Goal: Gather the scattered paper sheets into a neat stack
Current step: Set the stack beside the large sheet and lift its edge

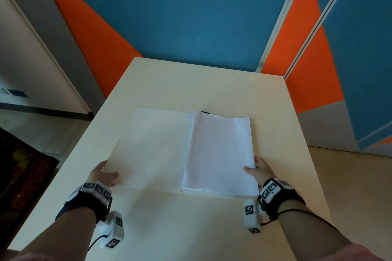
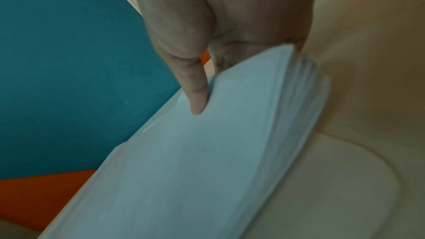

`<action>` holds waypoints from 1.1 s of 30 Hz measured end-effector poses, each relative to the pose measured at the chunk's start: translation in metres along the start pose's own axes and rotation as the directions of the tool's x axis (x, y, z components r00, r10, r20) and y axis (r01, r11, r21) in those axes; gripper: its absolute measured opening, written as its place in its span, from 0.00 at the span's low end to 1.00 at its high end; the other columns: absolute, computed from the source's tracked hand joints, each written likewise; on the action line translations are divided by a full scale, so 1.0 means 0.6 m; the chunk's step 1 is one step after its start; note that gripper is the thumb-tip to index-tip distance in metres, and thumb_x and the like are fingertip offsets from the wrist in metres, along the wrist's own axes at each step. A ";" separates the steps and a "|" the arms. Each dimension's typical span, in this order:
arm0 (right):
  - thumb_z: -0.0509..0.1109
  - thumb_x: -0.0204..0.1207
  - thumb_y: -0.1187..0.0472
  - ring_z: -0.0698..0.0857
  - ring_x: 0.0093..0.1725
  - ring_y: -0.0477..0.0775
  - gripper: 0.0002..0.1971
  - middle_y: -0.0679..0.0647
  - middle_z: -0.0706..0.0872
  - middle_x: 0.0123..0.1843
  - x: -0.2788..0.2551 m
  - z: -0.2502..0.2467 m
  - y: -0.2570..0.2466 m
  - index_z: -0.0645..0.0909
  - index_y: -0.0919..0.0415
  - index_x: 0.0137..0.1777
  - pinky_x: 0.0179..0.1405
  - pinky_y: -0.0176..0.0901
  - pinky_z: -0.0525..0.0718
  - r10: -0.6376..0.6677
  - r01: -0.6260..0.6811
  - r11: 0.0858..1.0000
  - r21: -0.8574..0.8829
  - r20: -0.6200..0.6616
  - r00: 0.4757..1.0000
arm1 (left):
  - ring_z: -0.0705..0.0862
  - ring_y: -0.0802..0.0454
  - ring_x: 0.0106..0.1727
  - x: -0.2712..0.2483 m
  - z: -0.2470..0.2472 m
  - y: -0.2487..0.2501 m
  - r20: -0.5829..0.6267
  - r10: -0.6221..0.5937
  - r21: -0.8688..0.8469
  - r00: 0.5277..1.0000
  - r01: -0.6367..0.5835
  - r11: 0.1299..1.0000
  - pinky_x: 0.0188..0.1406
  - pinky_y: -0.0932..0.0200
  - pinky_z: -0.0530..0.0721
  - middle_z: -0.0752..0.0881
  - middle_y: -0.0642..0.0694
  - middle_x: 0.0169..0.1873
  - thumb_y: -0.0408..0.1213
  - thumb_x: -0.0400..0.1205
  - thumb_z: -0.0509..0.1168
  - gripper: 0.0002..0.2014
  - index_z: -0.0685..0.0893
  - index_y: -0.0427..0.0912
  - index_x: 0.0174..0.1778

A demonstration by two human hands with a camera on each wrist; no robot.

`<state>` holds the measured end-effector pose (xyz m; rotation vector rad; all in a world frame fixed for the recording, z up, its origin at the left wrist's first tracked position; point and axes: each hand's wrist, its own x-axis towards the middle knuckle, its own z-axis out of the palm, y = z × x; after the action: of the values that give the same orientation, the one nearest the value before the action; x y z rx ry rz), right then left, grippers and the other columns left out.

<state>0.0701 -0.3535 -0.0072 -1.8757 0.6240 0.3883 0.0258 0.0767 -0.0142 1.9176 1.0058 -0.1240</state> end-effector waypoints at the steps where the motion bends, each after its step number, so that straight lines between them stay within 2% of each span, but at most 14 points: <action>1: 0.71 0.72 0.71 0.84 0.56 0.61 0.28 0.63 0.83 0.64 0.001 -0.001 0.000 0.71 0.63 0.72 0.62 0.54 0.81 -0.020 0.020 1.000 -0.010 0.004 1.000 | 0.75 0.47 0.25 0.000 0.000 0.000 0.001 0.001 0.013 1.000 -0.001 1.000 0.11 0.64 0.76 0.84 0.30 0.48 0.22 0.77 0.64 0.23 0.74 0.31 0.71; 7: 0.66 0.74 0.74 0.83 0.54 0.57 0.31 0.57 0.85 0.59 0.009 0.001 0.004 0.69 0.55 0.76 0.64 0.49 0.80 -0.108 0.111 0.991 -0.070 0.036 0.993 | 0.75 0.49 0.23 -0.003 -0.001 0.002 -0.001 0.009 0.073 1.000 -0.009 0.997 0.23 0.61 0.70 0.82 0.34 0.38 0.24 0.78 0.65 0.24 0.74 0.33 0.72; 11: 0.66 0.73 0.75 0.84 0.60 0.60 0.30 0.58 0.85 0.63 0.013 0.004 0.006 0.70 0.55 0.75 0.67 0.51 0.79 -0.119 0.121 0.987 -0.104 0.026 0.993 | 0.77 0.45 0.26 -0.002 -0.001 0.003 -0.004 0.002 0.011 1.000 -0.002 1.000 0.16 0.60 0.75 0.83 0.32 0.43 0.24 0.78 0.64 0.24 0.74 0.33 0.72; 13: 0.66 0.73 0.74 0.84 0.62 0.61 0.30 0.58 0.84 0.66 0.016 0.005 0.006 0.70 0.56 0.75 0.67 0.49 0.79 -0.119 0.119 0.984 -0.133 0.012 0.993 | 0.80 0.40 0.37 -0.002 -0.003 0.005 -0.014 -0.018 -0.103 1.000 0.016 0.995 0.12 0.68 0.77 0.84 0.29 0.54 0.29 0.80 0.63 0.21 0.75 0.34 0.71; 16: 0.67 0.73 0.71 0.83 0.63 0.61 0.31 0.58 0.83 0.68 0.017 0.008 0.004 0.68 0.57 0.77 0.65 0.46 0.79 -0.105 0.099 0.977 -0.189 -0.020 0.994 | 0.80 0.40 0.56 -0.016 -0.018 0.022 -0.003 0.016 -0.491 1.000 -0.016 0.871 0.48 0.51 0.84 0.82 0.33 0.60 0.45 0.82 0.61 0.19 0.80 0.37 0.65; 18: 0.67 0.73 0.69 0.83 0.63 0.60 0.31 0.57 0.83 0.67 0.017 0.010 0.004 0.68 0.56 0.77 0.63 0.44 0.79 -0.094 0.085 0.973 -0.214 -0.032 0.995 | 0.83 0.41 0.57 -0.038 -0.035 0.038 0.128 0.099 -0.709 0.987 0.021 0.705 0.55 0.43 0.79 0.86 0.40 0.52 0.57 0.81 0.57 0.22 0.85 0.42 0.53; 20: 0.67 0.72 0.68 0.84 0.62 0.60 0.32 0.57 0.83 0.68 0.018 0.011 0.005 0.67 0.55 0.78 0.63 0.45 0.80 -0.080 0.070 0.971 -0.228 -0.034 0.996 | 0.88 0.43 0.53 -0.053 -0.050 0.057 0.287 0.289 -0.830 0.914 0.086 0.551 0.56 0.42 0.81 0.89 0.43 0.51 0.64 0.74 0.58 0.28 0.89 0.44 0.49; 21: 0.67 0.72 0.68 0.84 0.62 0.60 0.32 0.57 0.83 0.68 0.021 0.011 0.007 0.67 0.55 0.78 0.63 0.45 0.80 -0.074 0.065 0.971 -0.232 -0.031 0.997 | 0.86 0.40 0.61 -0.057 -0.051 0.064 0.374 0.392 -0.867 0.840 0.168 0.469 0.63 0.39 0.79 0.87 0.39 0.59 0.65 0.74 0.58 0.34 0.87 0.38 0.58; 24: 0.67 0.73 0.67 0.83 0.63 0.60 0.32 0.57 0.83 0.69 0.021 0.009 0.006 0.66 0.55 0.78 0.63 0.45 0.80 -0.056 0.050 0.969 -0.240 -0.017 0.998 | 0.64 0.33 0.79 -0.074 -0.045 0.083 0.454 0.537 -0.870 0.711 0.226 0.437 0.79 0.36 0.55 0.66 0.28 0.78 0.65 0.82 0.44 0.42 0.60 0.29 0.79; 26: 0.67 0.73 0.66 0.82 0.65 0.60 0.32 0.57 0.81 0.70 0.022 0.008 0.007 0.65 0.55 0.78 0.65 0.45 0.79 -0.045 0.041 0.966 -0.254 -0.011 0.999 | 0.81 0.39 0.66 -0.105 -0.013 0.135 0.569 0.559 -0.800 0.603 0.252 0.544 0.68 0.47 0.76 0.83 0.30 0.64 0.59 0.83 0.50 0.34 0.77 0.32 0.70; 28: 0.68 0.73 0.66 0.81 0.67 0.60 0.33 0.57 0.80 0.72 0.023 0.008 0.008 0.65 0.55 0.79 0.68 0.49 0.79 -0.053 0.050 0.964 -0.261 -0.006 0.999 | 0.89 0.54 0.36 -0.145 0.040 0.164 0.561 0.493 -0.673 0.665 0.021 0.739 0.37 0.67 0.85 0.92 0.47 0.32 0.48 0.77 0.63 0.17 0.93 0.40 0.38; 29: 0.68 0.73 0.66 0.81 0.68 0.60 0.33 0.57 0.79 0.73 0.024 0.007 0.009 0.65 0.54 0.79 0.69 0.51 0.78 -0.055 0.055 0.962 -0.267 0.006 0.998 | 0.86 0.59 0.33 -0.168 0.065 0.177 0.540 0.450 -0.556 0.711 -0.100 0.825 0.32 0.68 0.83 0.90 0.52 0.28 0.44 0.73 0.65 0.13 0.92 0.44 0.32; 31: 0.69 0.74 0.66 0.79 0.70 0.60 0.34 0.57 0.78 0.74 0.024 0.006 0.011 0.63 0.53 0.80 0.71 0.53 0.78 -0.051 0.056 0.962 -0.266 0.026 0.998 | 0.84 0.56 0.51 -0.180 0.122 0.179 0.586 0.404 -0.330 0.702 -0.249 0.911 0.48 0.63 0.79 0.89 0.56 0.47 0.46 0.75 0.66 0.09 0.90 0.57 0.46; 33: 0.67 0.74 0.66 0.79 0.70 0.60 0.34 0.54 0.78 0.74 0.020 0.004 0.009 0.63 0.51 0.80 0.70 0.50 0.78 -0.062 0.072 0.965 -0.252 0.047 0.997 | 0.76 0.52 0.67 -0.175 0.164 0.165 0.620 0.374 -0.086 0.690 -0.415 0.906 0.63 0.62 0.70 0.79 0.51 0.65 0.44 0.82 0.62 0.16 0.80 0.55 0.67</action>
<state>0.0766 -0.3558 -0.0186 -2.1221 0.5009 0.4774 0.0547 -0.0840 0.0476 1.9010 0.1254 -0.5123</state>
